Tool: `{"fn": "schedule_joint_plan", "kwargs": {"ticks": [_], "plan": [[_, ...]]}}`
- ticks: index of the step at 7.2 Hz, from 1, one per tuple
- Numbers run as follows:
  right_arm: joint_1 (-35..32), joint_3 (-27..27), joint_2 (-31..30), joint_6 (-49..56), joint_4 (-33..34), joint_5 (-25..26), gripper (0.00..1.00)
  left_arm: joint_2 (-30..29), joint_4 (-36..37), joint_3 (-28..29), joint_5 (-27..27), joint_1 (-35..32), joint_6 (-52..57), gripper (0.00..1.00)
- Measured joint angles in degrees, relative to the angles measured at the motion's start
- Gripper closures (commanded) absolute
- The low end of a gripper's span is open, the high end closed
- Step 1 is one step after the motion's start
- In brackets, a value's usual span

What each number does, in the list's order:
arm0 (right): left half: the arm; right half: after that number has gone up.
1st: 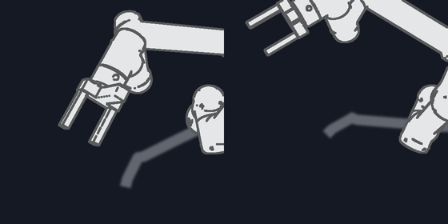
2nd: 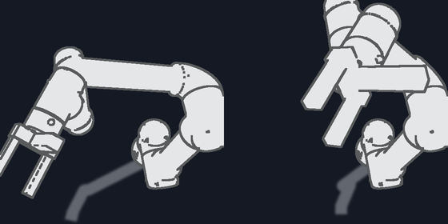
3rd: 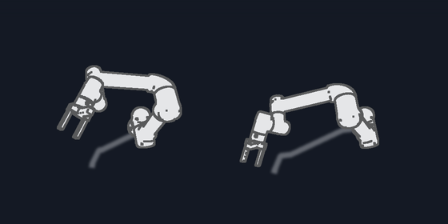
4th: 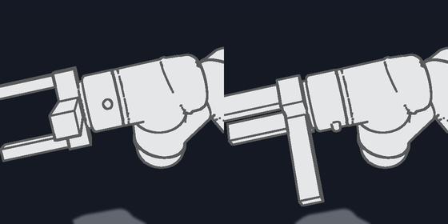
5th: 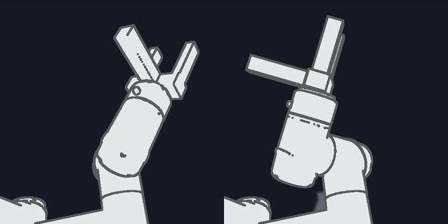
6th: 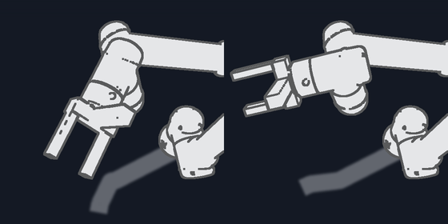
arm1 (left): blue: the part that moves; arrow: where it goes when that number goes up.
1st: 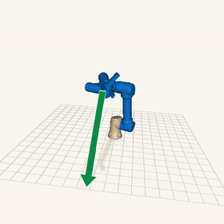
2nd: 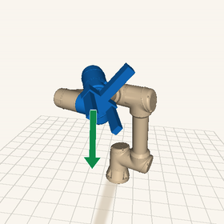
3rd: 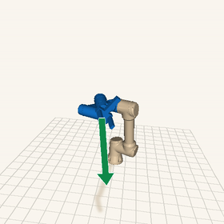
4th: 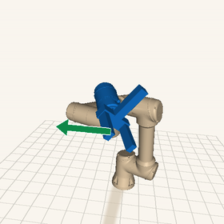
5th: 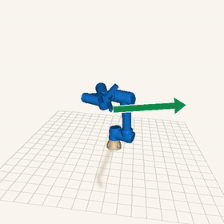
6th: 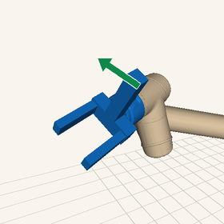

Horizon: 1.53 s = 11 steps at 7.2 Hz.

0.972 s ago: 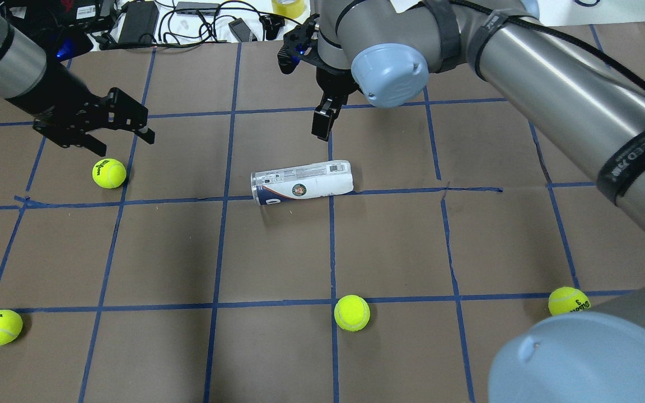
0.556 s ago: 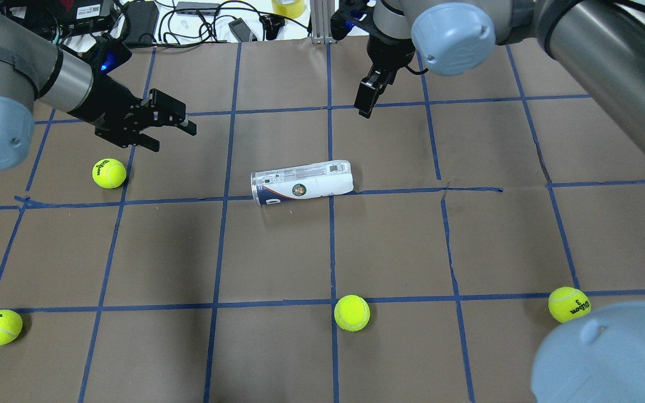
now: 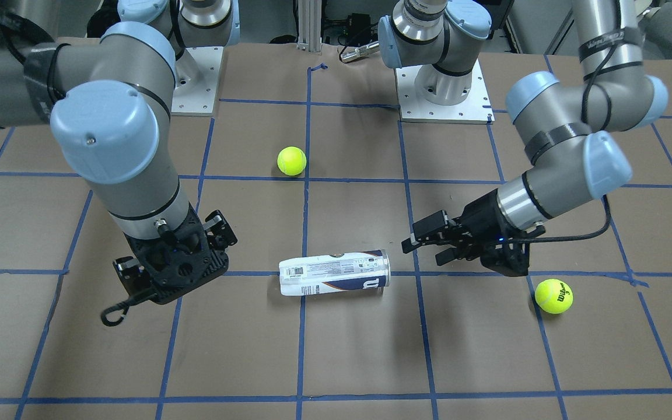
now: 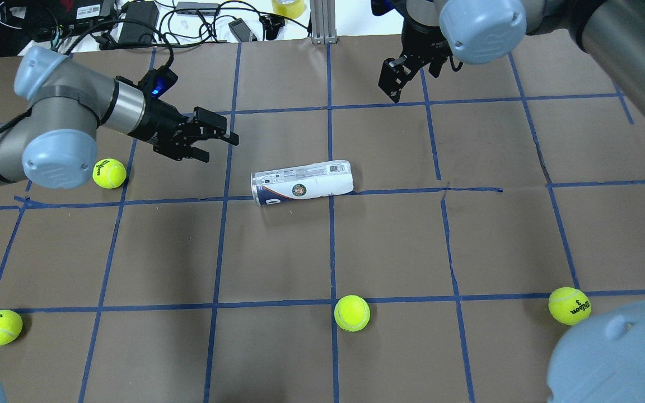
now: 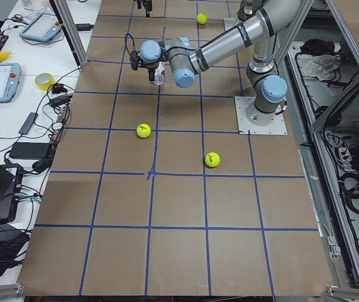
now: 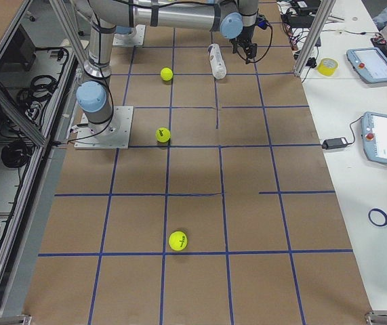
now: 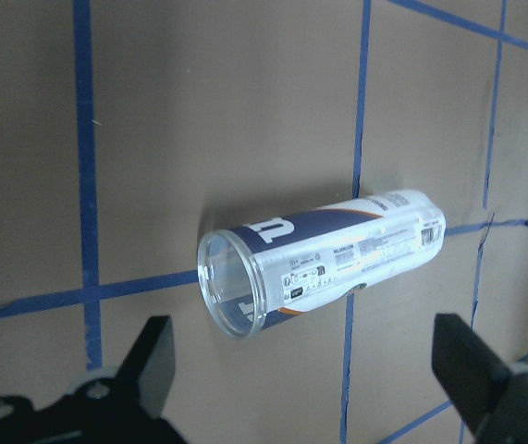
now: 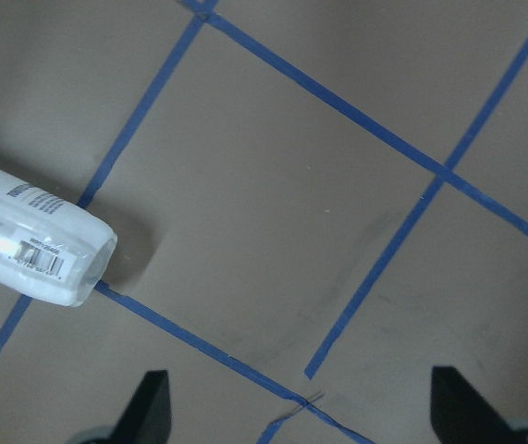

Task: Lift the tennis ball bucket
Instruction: 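Reach the left gripper to the can's open end while the right gripper withdraws, then grasp the can rim with the left gripper and tilt it upright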

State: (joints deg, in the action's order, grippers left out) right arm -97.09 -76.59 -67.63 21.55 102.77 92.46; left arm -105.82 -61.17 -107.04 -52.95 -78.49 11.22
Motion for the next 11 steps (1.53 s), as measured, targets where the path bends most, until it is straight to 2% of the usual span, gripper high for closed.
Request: {"fn": "schedule_joint_plan", "kwargs": {"ticks": [3,5,7,8,9,10,11], "plan": [[1.0,-0.4,-2.6,-14.4,-2.9,1.7,0.00,-4.6,2.3,-1.4,1.5,-1.9,-0.3,0.00],[3.0,-1.1,-5.1,-16.8,-3.1,-0.3,0.00,-6.3,2.4,-1.5,3.0,-3.6,-0.3,0.00],[4.0,-4.7,-11.7,-17.9,-3.8,-2.6,0.00,-7.4,2.4,-1.6,3.3,-4.7,-0.5,0.01],[4.1,-9.0,-16.2,-18.6,-2.9,-2.9,0.00,-8.0,2.4,-1.6,3.4,-4.9,-0.5,0.35],[4.3,-12.7,-19.4,-19.1,-0.3,-3.0,0.00,-8.4,2.4,-1.6,3.5,-4.9,-0.5,0.81],[4.2,-13.9,-21.0,-19.2,1.8,-2.9,0.00,-8.8,2.4,-1.5,3.3,-5.0,-0.6,1.00],[4.1,-13.7,-22.0,-19.2,1.2,-2.9,0.00,-9.0,2.2,-1.3,3.1,-5.0,-2.2,1.00]]}}
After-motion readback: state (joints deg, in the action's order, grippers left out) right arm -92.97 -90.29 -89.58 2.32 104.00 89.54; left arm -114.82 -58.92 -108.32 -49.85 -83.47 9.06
